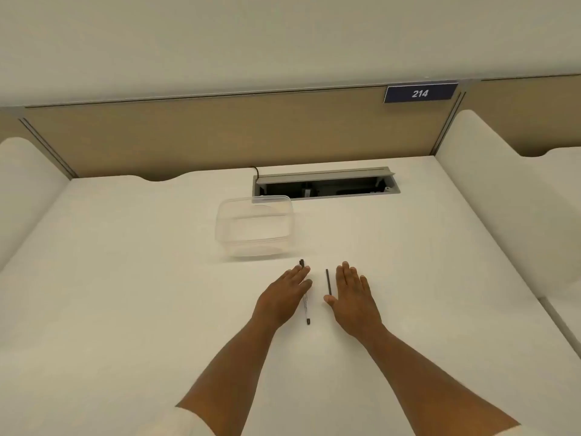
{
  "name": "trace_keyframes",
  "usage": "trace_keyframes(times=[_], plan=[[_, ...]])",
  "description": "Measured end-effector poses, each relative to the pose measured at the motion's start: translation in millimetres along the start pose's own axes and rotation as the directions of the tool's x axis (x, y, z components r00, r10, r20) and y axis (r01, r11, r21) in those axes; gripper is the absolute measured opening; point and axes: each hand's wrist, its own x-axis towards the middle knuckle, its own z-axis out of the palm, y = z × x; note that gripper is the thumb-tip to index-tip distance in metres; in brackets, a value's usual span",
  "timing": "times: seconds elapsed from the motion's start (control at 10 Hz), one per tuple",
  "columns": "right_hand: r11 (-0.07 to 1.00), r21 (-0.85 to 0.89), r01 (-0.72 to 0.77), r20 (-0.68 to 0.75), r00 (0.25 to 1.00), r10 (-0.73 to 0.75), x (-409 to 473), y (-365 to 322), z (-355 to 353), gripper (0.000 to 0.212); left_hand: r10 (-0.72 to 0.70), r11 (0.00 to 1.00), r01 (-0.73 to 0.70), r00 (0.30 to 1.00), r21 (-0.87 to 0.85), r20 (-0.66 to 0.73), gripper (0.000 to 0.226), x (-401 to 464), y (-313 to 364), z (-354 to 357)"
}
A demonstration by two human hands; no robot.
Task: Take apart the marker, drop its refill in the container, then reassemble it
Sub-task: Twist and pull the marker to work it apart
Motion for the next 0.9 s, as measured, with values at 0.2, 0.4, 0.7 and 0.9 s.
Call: trace_keyframes(times=[0.2,0.4,0.7,0.9], plan=[[0.999,0.021,-0.034,0.095,0.995,0.032,-5.4,6.7,4.0,0.081,-0.007,1.0,0.007,1.0,0.001,0.009,0.042,7.3,-2.9,3.7],[1.0,0.011,-0.021,0.118,0.993,0.02,-7.2,9.4,7.9,0.081,0.038,0.997,-0.036,0.999,0.068,-0.026,0.036,11.8,0.5,8.2],[1.0,0.013,-0.012,0.115,0.993,0.011,-7.3,10.5,9.8,0.08,0.061,0.989,-0.05,0.995,0.137,-0.075,0.025,15.0,-0.6,9.5],[1.0,0.02,-0.008,0.114,0.994,0.006,-6.7,10.4,10.9,0.079,0.116,0.979,-0.105,0.992,0.177,-0.053,0.021,14.2,-0.7,13.9]])
